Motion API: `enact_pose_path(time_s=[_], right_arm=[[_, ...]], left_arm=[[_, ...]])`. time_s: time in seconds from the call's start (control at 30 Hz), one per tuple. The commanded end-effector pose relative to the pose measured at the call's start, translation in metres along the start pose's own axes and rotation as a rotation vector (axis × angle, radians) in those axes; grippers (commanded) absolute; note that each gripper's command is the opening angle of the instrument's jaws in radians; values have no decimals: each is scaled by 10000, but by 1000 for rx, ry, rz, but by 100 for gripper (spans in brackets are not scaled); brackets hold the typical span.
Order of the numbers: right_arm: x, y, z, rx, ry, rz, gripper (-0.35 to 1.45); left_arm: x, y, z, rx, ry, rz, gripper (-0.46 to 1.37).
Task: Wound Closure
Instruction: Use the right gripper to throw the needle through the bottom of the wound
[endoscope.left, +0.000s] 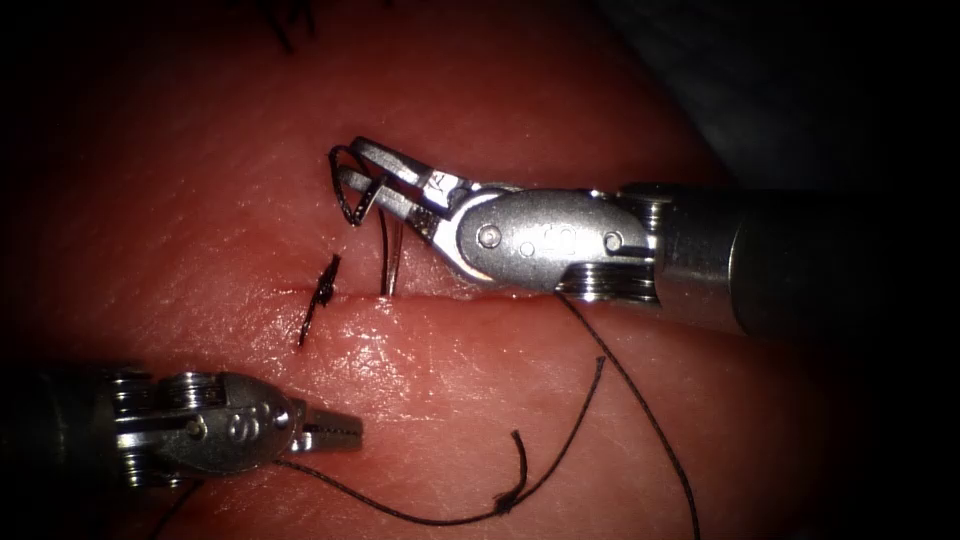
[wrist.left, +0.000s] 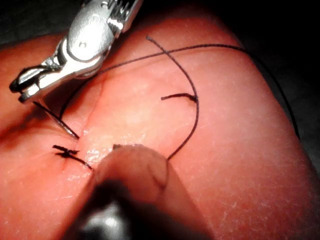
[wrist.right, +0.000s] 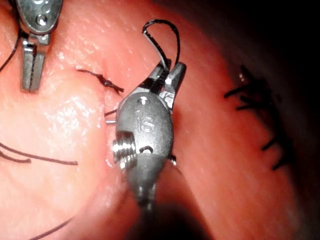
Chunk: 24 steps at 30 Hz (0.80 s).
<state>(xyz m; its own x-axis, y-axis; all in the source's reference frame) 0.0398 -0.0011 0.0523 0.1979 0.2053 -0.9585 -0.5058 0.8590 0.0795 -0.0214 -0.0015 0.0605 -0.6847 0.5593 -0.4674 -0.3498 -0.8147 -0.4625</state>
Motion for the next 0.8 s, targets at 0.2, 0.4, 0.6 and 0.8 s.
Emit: enact_pose_path(time_s=[0.2,0.4,0.6,0.8], right_arm=[[1,2,1,1,-32,93,-35],[0,1,0,14,-64,142,-35],[-1,3,2,33,-87,152,-35],[-6,10,8,94,-89,176,-35]], left_arm=[[-3,-8,11,-9,4,-6,-35],[-9,-17,20,-16,8,-17,-35],[-15,-21,27,-19,8,-17,-35],[-21,-20,30,-24,5,-11,-35]])
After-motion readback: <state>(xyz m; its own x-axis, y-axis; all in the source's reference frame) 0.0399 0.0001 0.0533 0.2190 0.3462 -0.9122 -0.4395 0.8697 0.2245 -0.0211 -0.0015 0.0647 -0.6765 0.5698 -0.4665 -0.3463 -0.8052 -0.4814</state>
